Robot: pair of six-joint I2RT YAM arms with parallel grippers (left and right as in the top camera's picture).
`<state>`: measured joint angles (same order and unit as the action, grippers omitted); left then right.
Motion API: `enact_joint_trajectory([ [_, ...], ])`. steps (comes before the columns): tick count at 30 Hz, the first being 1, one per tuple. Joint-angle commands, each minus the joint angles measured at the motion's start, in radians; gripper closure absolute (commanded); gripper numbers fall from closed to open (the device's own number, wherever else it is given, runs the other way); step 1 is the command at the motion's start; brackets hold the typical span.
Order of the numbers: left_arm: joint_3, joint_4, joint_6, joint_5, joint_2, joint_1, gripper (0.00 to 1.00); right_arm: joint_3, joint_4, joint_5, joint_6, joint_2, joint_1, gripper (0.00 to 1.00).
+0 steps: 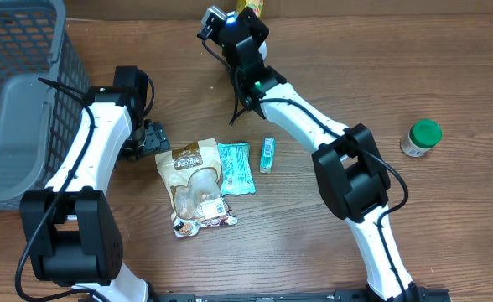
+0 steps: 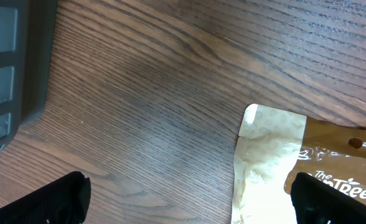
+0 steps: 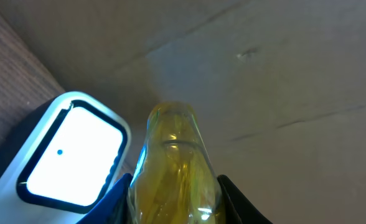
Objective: Scan the item barcode
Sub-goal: 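Hold the yellow oil bottle against the scanner window with right gripper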
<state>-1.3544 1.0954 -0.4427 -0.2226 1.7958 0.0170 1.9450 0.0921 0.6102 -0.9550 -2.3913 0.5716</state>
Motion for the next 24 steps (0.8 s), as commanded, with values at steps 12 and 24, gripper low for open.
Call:
enact_joint_trajectory([
  [12,0.000,-0.001,-0.007,-0.020,0.011,-0.003,0.00,0.024,0.007,0.021,0.121,-0.008,0.003,0.96],
  [24,0.000,-0.001,-0.007,-0.020,0.011,-0.003,0.00,0.027,-0.031,0.063,0.235,0.127,0.006,0.96],
])
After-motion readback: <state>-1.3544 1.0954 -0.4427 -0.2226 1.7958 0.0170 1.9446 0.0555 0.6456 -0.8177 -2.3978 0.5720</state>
